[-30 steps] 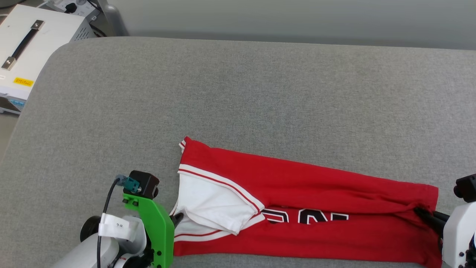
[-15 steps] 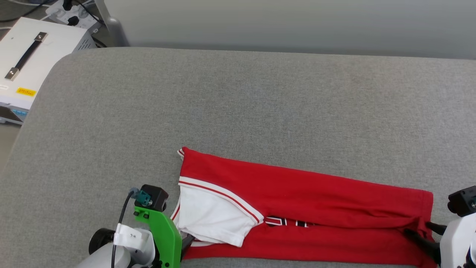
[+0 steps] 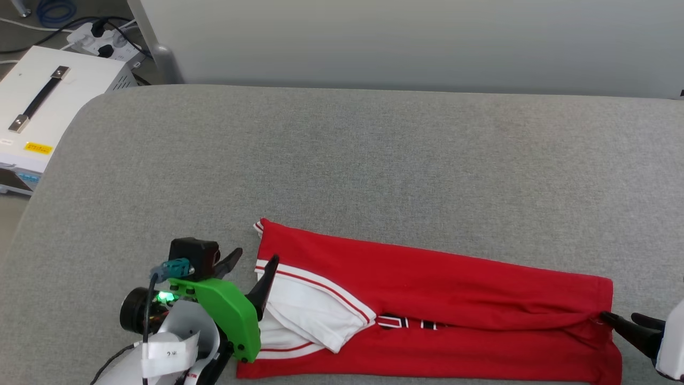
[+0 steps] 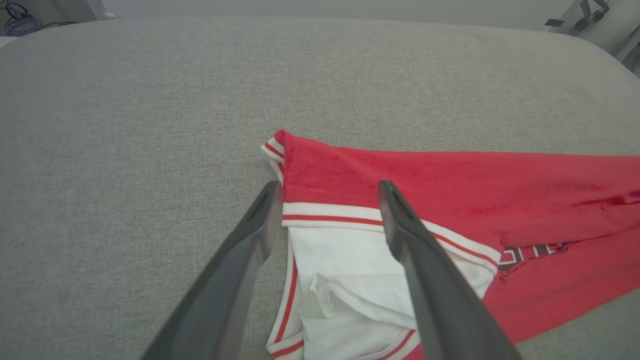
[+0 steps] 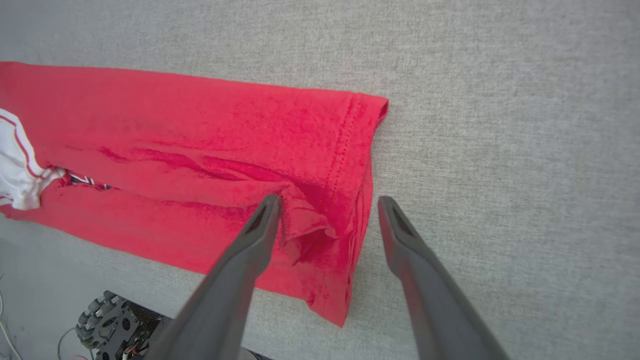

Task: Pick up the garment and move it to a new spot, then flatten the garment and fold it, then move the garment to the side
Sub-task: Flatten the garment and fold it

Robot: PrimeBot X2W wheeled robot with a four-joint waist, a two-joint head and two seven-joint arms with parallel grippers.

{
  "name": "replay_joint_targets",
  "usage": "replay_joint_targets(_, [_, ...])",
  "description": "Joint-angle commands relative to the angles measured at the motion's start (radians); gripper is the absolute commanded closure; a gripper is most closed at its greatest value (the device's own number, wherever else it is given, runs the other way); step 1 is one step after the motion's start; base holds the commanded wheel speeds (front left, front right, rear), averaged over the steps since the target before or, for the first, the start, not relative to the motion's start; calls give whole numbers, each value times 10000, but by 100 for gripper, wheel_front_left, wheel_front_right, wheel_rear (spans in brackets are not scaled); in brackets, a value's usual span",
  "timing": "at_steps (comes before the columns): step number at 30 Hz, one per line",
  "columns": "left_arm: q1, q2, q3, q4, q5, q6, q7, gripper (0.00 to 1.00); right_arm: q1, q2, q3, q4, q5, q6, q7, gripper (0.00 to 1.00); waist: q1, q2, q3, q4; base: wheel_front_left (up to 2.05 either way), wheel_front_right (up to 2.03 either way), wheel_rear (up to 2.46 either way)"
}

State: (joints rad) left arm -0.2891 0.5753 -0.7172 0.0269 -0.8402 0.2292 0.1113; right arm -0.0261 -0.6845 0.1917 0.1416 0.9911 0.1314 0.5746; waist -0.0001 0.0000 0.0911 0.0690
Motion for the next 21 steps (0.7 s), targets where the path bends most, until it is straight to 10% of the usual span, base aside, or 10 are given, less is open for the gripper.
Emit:
replay_joint_targets(1, [-29,-32,59,22,297,36,-404,0,108,310,-396,80,-92,-7,190,0,1,0,54,10,0,0,0])
replay_joint_targets(10, [-243,-127,177,838,1570,11,-2815,0,-232,2734,-3095,926,-1411,-7,1616,0,1,0,435,193,0,0,0])
replay_joint_targets(21, [-416,-326,227,1560,1675,-207,-3341,0,-470,4331,-4508,1237,-3115,-7,2886,0,1,0,904,476,0,0,0])
